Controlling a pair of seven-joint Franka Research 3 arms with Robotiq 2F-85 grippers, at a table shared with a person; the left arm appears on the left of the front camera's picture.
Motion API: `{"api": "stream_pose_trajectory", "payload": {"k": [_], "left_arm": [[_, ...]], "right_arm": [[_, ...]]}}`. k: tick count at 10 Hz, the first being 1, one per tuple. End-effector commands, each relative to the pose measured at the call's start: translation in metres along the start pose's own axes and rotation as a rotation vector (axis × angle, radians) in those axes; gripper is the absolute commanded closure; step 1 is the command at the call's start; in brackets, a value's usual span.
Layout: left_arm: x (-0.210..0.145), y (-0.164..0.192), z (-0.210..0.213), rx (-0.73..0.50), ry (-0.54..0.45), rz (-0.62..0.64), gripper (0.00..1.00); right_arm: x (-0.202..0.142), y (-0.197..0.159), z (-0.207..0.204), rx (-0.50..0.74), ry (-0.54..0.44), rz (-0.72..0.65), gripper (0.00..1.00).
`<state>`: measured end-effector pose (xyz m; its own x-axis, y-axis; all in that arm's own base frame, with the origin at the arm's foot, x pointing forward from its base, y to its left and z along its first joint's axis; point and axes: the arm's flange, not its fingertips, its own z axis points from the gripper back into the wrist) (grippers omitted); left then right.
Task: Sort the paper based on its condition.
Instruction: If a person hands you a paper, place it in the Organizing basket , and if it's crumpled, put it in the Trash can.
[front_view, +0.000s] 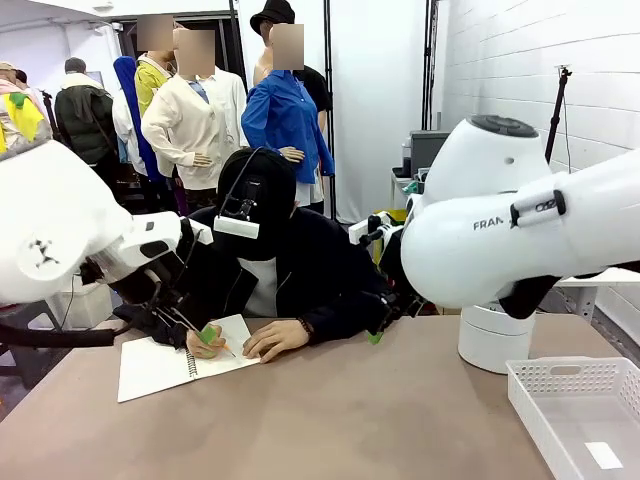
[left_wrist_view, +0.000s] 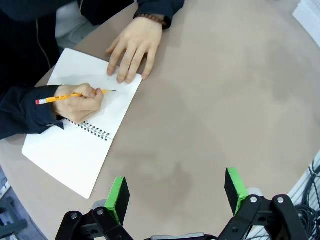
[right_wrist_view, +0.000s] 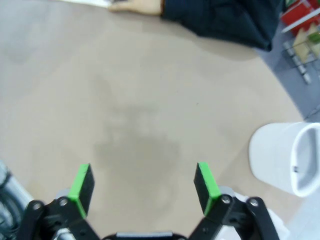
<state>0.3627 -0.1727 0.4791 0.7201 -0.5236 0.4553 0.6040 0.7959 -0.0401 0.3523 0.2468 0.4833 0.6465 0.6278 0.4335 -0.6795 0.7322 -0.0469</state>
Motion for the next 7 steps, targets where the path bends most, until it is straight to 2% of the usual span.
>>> {"api": "stream_pose_trajectory", "payload": {"k": [1, 3, 7], "left_arm": [[0.003, 0.002, 0.027, -0.041, -0.018, -0.061, 0.00], [0.014, 0.005, 0.046, -0.080, -0.047, -0.072, 0.00], [0.041, 0.016, 0.075, -0.062, -0.103, -0.076, 0.00]], "right_arm": [[0.008, -0.010, 0.029, 0.050, -0.015, 0.006, 0.00], [0.017, -0.021, 0.058, 0.075, -0.076, 0.020, 0.00], [0.032, -0.023, 0.122, 0.091, -0.188, 0.048, 0.00]]}}
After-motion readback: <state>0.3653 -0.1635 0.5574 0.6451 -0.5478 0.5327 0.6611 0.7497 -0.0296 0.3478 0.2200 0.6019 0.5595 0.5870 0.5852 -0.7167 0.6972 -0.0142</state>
